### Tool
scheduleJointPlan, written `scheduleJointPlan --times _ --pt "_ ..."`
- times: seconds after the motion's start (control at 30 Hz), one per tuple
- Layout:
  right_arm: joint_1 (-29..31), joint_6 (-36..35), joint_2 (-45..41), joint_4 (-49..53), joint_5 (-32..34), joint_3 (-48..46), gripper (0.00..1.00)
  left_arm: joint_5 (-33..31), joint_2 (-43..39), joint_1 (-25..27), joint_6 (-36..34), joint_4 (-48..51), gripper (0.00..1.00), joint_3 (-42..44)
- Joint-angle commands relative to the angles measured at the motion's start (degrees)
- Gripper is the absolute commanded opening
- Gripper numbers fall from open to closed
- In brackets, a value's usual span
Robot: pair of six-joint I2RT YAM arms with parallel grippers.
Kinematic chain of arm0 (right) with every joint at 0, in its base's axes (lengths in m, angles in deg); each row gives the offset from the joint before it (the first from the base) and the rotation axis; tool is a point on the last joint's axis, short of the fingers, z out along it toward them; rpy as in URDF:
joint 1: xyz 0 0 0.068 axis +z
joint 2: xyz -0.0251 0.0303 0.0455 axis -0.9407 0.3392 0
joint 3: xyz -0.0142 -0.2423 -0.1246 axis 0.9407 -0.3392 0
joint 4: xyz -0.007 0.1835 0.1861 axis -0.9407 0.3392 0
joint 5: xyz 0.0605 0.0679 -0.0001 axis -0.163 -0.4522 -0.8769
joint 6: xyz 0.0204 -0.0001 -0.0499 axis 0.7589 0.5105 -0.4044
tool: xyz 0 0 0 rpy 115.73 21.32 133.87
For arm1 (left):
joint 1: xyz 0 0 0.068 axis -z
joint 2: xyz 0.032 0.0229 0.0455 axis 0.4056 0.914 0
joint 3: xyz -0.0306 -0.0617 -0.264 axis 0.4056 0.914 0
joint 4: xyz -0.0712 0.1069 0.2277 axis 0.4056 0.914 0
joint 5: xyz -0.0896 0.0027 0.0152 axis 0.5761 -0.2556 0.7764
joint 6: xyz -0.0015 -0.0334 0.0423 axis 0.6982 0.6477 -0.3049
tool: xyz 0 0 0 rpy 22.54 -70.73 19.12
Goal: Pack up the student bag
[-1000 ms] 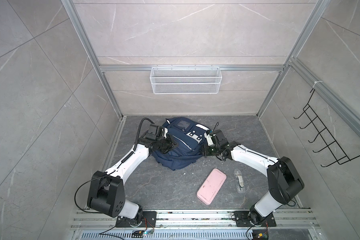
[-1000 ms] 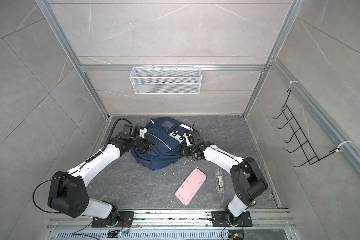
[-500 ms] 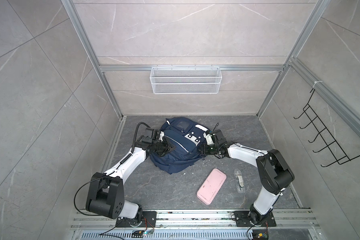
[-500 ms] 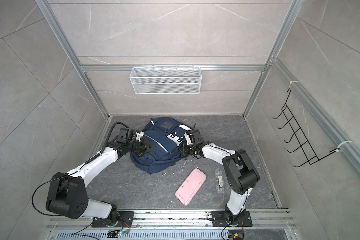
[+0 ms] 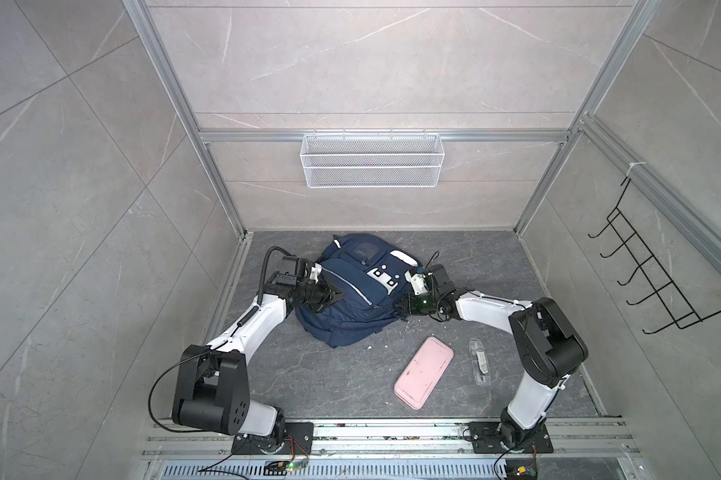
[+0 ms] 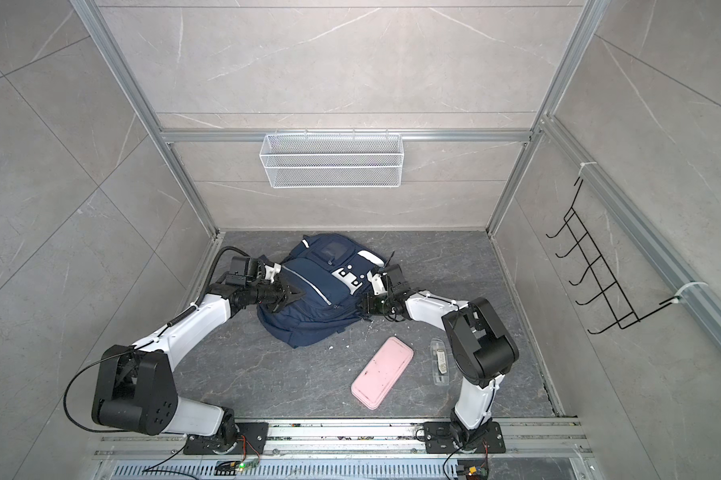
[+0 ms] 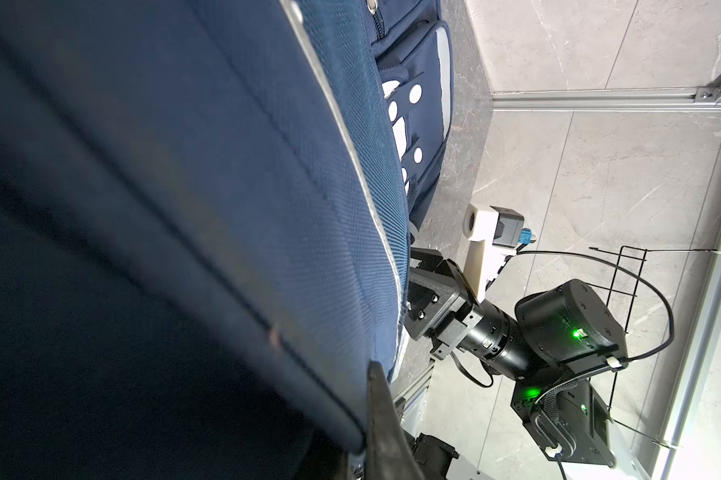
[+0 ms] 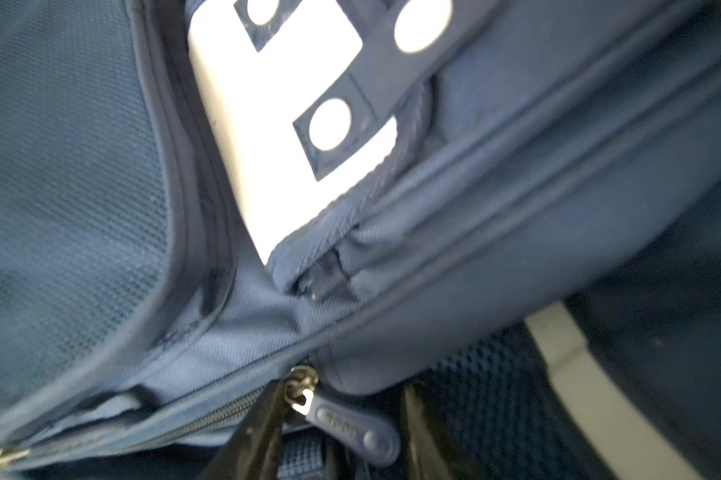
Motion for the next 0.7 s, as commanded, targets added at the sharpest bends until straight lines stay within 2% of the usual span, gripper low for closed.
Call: scheduleJointPlan --times 0.0,0.43,0.67 --pt "-0.04 -0.1 -2.31 2.07 -1.68 -2.35 0.44 2.14 -0.33 -0.79 -0.47 -6.34 0.0 -1.64" --pt "-0.02 0.06 -3.5 2.19 -1.75 -2.54 0.2 1.81 0.52 -0.78 -0.3 -5.83 0.0 -2.18" --pt "-0.04 1.08 -7.37 2.1 -2.98 -4.39 0.17 1.41 0.81 -0.77 0.02 -6.2 0.0 -1.9"
